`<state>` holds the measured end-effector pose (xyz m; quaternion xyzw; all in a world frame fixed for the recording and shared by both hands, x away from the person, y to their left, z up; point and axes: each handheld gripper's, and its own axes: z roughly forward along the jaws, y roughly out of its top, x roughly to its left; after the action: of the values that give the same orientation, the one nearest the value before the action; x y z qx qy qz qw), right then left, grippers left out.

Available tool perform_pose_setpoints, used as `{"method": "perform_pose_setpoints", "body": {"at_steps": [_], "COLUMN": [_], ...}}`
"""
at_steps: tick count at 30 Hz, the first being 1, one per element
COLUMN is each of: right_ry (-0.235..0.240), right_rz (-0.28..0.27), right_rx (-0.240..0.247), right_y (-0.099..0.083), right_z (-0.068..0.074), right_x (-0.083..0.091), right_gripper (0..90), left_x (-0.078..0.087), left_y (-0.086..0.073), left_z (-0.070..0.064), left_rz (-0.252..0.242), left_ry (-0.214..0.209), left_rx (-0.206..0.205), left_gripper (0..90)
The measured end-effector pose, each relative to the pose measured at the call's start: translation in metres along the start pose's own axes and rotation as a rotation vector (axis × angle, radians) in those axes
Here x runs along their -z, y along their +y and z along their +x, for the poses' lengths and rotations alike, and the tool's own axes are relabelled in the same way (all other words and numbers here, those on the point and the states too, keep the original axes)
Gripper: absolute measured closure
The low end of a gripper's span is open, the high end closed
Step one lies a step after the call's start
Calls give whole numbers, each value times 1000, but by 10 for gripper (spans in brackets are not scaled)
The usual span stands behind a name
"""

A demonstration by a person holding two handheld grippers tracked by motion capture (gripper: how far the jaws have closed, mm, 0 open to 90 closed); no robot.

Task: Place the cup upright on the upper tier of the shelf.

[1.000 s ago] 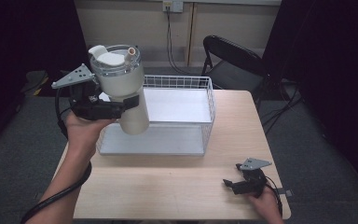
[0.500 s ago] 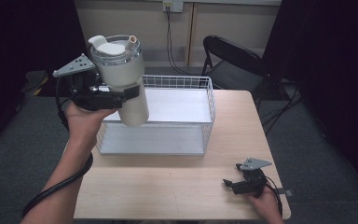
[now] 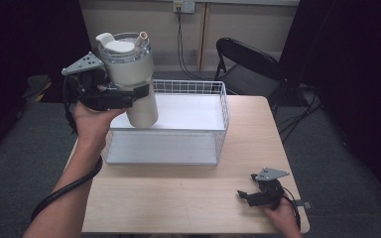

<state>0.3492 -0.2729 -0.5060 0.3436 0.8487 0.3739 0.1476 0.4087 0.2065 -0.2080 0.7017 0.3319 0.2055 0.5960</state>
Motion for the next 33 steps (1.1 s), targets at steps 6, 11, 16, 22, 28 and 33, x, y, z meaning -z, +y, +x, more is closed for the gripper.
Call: {"method": "perform_pose_setpoints", "body": {"at_steps": [6, 11, 16, 22, 28, 33], "right_ry": [0, 0, 0, 0, 0, 1], "right_rz": [0, 0, -1, -1, -1, -2], "right_rx": [0, 0, 1, 1, 0, 1], "right_y": [0, 0, 0, 0, 0, 0], "right_z": [0, 0, 0, 0, 0, 0], "right_x": [0, 0, 0, 0, 0, 0], "right_gripper": [136, 136, 136, 136, 136, 136], "left_x": [-4, -7, -11, -18, -24, -27], "left_y": [1, 2, 4, 4, 2, 1], "left_z": [3, 5, 8, 12, 17, 21], "left_rz": [-9, -2, -2, -8, -4, -2], "left_ry": [15, 23, 36, 54, 73, 83], "left_rx": [8, 6, 6, 7, 6, 4], "left_gripper": [101, 101, 101, 101, 101, 101]}}
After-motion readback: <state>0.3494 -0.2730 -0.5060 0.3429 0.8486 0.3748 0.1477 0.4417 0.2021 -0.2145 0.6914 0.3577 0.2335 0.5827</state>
